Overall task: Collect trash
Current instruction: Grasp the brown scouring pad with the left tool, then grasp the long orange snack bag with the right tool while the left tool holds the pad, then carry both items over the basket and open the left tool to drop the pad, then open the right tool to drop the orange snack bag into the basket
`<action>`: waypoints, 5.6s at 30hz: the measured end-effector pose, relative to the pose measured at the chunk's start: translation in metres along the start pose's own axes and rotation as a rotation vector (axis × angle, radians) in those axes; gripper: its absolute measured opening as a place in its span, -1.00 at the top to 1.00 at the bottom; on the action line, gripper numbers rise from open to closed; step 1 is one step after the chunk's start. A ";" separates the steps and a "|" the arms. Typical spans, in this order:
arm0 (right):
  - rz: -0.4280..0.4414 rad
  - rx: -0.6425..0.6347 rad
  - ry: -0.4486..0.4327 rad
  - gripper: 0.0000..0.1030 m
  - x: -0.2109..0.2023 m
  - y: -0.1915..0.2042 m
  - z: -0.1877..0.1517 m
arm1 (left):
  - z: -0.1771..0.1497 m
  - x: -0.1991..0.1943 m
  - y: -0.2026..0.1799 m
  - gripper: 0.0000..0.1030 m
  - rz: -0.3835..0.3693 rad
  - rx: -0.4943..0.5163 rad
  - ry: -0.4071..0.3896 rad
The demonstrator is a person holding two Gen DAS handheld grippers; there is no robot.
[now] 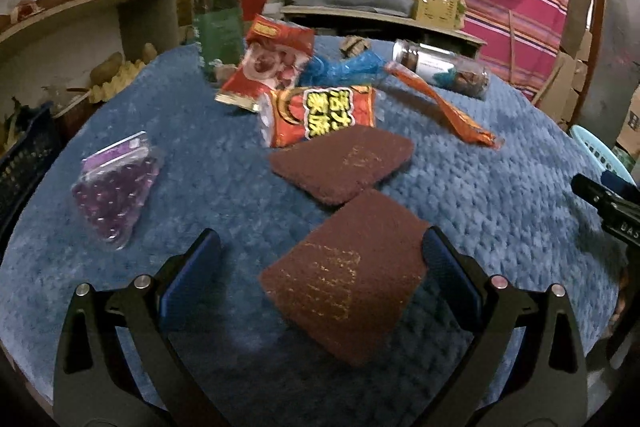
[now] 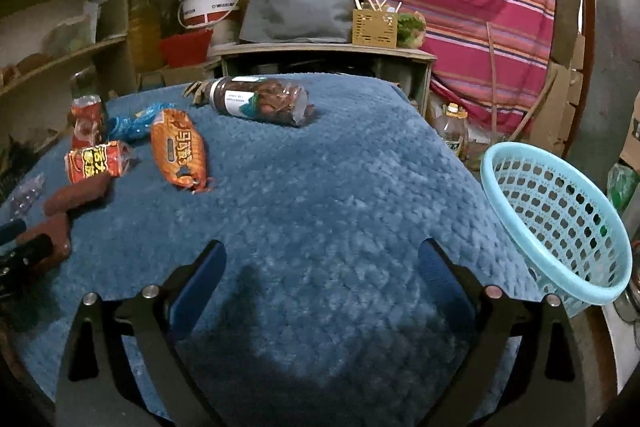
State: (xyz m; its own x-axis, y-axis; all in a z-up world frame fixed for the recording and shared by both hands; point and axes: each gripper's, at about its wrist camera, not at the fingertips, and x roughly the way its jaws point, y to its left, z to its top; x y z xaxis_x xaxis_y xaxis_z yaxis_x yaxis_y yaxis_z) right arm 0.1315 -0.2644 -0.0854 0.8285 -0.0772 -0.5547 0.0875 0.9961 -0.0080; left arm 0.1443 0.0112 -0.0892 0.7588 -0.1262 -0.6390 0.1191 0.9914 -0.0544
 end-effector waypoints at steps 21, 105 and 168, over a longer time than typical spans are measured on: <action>0.003 -0.001 0.016 -0.84 0.000 0.001 0.000 | -0.002 0.007 -0.014 -0.55 -0.082 0.084 0.062; -0.052 0.051 0.081 0.62 -0.035 -0.188 0.062 | 0.084 -0.003 -0.244 -0.49 -0.167 0.201 -0.138; -0.218 0.192 0.091 -0.60 -0.004 -0.248 0.051 | 0.108 0.009 -0.253 -0.89 -0.183 0.194 -0.142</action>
State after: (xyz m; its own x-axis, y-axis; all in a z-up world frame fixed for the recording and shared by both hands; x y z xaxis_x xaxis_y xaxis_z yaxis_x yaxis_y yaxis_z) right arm 0.1345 -0.5137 -0.0387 0.7264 -0.2755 -0.6296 0.3679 0.9297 0.0177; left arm 0.1903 -0.2442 0.0017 0.7937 -0.3194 -0.5177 0.3720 0.9282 -0.0023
